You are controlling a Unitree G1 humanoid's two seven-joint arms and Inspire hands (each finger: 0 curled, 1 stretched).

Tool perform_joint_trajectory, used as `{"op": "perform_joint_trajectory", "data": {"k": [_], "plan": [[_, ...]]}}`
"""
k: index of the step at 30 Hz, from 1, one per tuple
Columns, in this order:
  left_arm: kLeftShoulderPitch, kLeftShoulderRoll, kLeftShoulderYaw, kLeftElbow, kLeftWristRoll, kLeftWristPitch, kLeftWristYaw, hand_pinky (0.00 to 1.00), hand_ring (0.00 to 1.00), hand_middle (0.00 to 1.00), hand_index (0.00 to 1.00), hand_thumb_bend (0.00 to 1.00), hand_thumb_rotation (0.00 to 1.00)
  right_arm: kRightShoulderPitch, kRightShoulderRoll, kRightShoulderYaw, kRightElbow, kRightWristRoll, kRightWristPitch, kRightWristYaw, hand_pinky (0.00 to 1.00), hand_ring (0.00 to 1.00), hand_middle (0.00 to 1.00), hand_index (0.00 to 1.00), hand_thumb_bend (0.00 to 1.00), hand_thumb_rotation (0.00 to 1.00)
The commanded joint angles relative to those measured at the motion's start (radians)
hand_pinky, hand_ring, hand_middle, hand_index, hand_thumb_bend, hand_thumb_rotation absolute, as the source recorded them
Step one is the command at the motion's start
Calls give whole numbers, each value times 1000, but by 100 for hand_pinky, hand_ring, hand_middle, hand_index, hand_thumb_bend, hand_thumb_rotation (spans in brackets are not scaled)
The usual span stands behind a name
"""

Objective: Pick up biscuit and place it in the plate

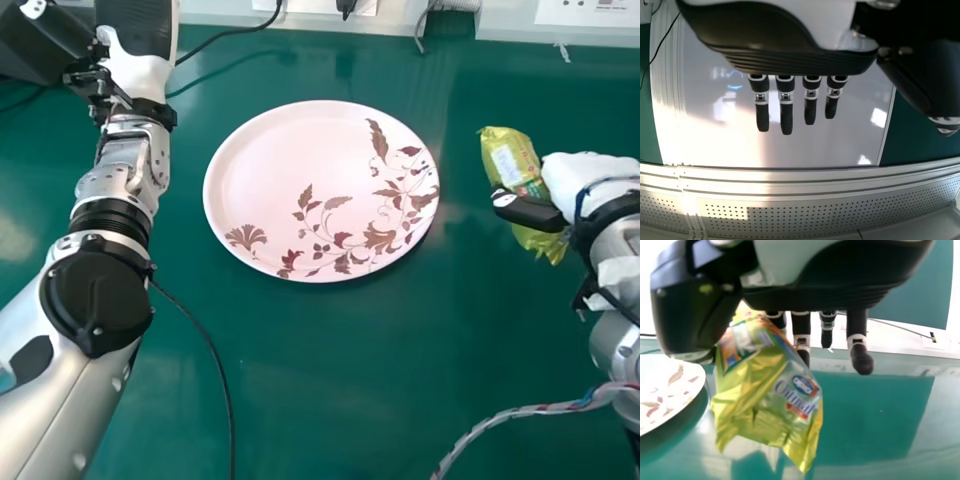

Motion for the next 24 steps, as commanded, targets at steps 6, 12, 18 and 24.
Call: {"op": "perform_joint_trajectory", "data": {"k": [6, 12, 18, 24], "plan": [[-9, -4, -11, -10, 9, -8, -7, 82, 85, 94, 99, 100, 41, 15, 18, -26, -44, -4, -19, -44, 13, 41, 47, 50, 49, 0], [-10, -3, -12, -9, 9, -4, -8, 81, 85, 94, 99, 100, 38, 20, 36, -32, -52, -7, -24, -86, 12, 42, 47, 50, 49, 0], [-9, -4, -19, -7, 17, -9, -18, 80, 83, 93, 99, 100, 38, 32, 31, -54, -70, 23, -51, -132, 13, 42, 47, 49, 49, 0], [-8, -2, -22, -4, 27, -19, -27, 78, 83, 92, 99, 100, 39, 44, 46, -63, -95, 34, -64, -180, 13, 41, 46, 50, 49, 0]]}}
